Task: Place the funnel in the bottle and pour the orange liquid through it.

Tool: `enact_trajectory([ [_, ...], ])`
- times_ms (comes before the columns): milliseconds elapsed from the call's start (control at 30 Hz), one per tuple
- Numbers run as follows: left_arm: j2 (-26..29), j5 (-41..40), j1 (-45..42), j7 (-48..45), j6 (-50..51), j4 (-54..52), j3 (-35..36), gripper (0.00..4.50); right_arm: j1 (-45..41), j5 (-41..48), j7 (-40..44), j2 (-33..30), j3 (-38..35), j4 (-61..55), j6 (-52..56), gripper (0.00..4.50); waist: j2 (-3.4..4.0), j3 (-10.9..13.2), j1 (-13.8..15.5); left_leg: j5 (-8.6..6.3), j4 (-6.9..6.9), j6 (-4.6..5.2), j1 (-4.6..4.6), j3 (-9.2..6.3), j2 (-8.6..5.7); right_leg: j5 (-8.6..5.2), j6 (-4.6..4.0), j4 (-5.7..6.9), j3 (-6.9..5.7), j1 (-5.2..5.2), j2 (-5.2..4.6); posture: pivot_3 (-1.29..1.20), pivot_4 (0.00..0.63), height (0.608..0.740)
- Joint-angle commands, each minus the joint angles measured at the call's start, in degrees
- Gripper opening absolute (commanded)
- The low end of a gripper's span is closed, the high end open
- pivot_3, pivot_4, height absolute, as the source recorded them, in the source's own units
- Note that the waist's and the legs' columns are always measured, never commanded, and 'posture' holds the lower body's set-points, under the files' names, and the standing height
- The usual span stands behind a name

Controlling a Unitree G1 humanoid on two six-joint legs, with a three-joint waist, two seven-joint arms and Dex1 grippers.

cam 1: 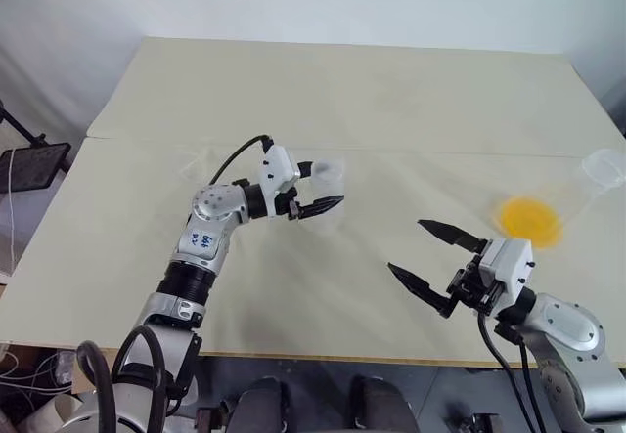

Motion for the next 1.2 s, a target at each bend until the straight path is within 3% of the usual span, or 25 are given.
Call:
enact_trajectory([
  [33,-0.2,-2.8,0.7,-1.6,2.0,-2.9,2.2,4.40,-0.4,0.6,-0.6,0.1,-0.1,-1.8,-0.4,4.50,0.00,0.0,0.0,0.00,0.00,0.00,0.00,0.00,0.00,0.00,0.00,0.03,0.01,-0.01,0.00,0.00,0.150,0.740],
  [367,2.9,-7.9,9.2,-0.2,8.0,-15.0,8.9,4.46,-6.5,1.0,1.5,0.2,2.8,2.9,-0.7,4.50,0.00,0.0,-0.2,0.00,0.01,0.01,0.00,0.01,0.04,0.00,0.00,0.17,0.11,-0.12,0.00,0.00,0.150,0.740],
  [600,6.4,-8.1,26.9,7.9,6.8,-28.1,18.9,4.46,-12.7,2.0,5.3,0.9,6.3,6.9,-0.5,4.50,0.00,0.0,-0.9,-0.02,0.01,0.02,0.02,-0.25,0.11,0.00,0.00,0.15,0.28,-0.20,0.02,0.00,0.150,0.740],
  [767,4.1,-9.4,44.5,17.8,3.3,-35.6,33.4,4.46,-19.3,4.1,9.0,1.8,8.7,11.2,1.2,4.50,-0.01,0.0,-1.5,-0.04,0.01,0.00,0.02,-0.36,0.34,0.00,-0.01,0.20,0.28,-0.19,0.04,0.00,0.150,0.740],
  [967,-2.4,-10.4,59.5,26.5,0.3,-41.1,43.2,4.46,-26.0,4.7,13.0,3.9,11.4,15.7,1.2,4.50,-0.05,0.0,-1.2,-0.10,0.06,0.02,0.03,-0.35,0.50,0.01,-0.02,0.15,0.28,-0.15,0.06,0.00,0.150,0.740],
  [1100,-6.2,-12.0,63.8,29.9,0.0,-44.4,44.3,4.46,-28.9,4.2,14.6,5.4,12.5,18.3,0.8,4.50,-0.06,0.0,-1.0,-0.18,0.08,0.00,0.03,-0.34,0.52,0.00,-0.03,0.15,0.28,-0.15,0.07,0.00,0.150,0.740],
  [1200,-5.5,-11.4,62.5,31.6,3.4,-46.6,40.9,4.46,-30.0,3.8,15.2,6.0,13.0,19.7,0.5,4.50,-0.06,0.0,-0.8,-0.18,0.09,0.01,0.03,-0.33,0.52,0.00,-0.03,0.15,0.29,-0.15,0.07,0.00,0.150,0.740],
])
